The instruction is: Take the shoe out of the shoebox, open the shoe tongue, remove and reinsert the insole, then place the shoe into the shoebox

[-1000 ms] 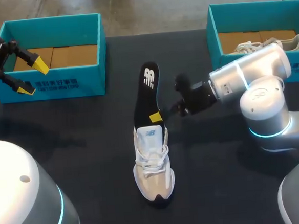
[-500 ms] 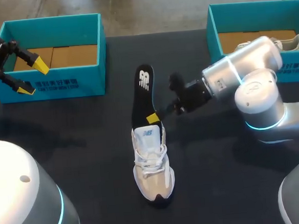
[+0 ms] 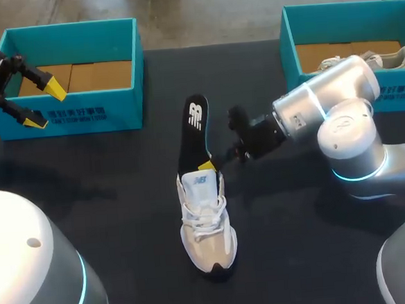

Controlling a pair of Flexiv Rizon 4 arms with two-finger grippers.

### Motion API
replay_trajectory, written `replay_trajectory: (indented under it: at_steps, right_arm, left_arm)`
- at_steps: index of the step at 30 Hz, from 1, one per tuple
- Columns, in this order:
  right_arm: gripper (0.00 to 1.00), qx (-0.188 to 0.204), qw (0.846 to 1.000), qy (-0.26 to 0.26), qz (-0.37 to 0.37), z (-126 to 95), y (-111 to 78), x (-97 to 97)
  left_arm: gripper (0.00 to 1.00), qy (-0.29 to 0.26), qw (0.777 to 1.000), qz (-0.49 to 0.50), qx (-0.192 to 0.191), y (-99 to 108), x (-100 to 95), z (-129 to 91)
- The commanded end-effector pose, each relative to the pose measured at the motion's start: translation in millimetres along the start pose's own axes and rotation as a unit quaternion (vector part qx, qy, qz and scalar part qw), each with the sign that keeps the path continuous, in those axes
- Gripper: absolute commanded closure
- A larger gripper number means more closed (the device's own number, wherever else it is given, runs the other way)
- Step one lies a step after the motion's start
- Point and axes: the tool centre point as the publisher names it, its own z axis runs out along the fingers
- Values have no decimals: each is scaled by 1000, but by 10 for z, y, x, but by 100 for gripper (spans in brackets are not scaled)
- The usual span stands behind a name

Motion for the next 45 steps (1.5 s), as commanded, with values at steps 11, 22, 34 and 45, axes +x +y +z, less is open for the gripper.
replay_trajectory:
  at_steps: [11, 22, 34, 45]
  right_arm:
    - [100, 56, 998, 36, -3, 81, 25, 9]
    - [100, 89, 995, 43, 21, 143, -97, -33]
    - [100, 82, 995, 56, 20, 130, -192, -7]
    - [100, 45, 998, 54, 4, 85, -174, 5]
  left_arm:
    - [0, 1, 1000, 0, -1, -7, -1, 0]
    - [0, 1, 1000, 0, -1, -7, -1, 0]
    - [0, 1, 1000, 0, -1, -7, -1, 0]
    - [0, 1, 1000, 0, -1, -7, -1, 0]
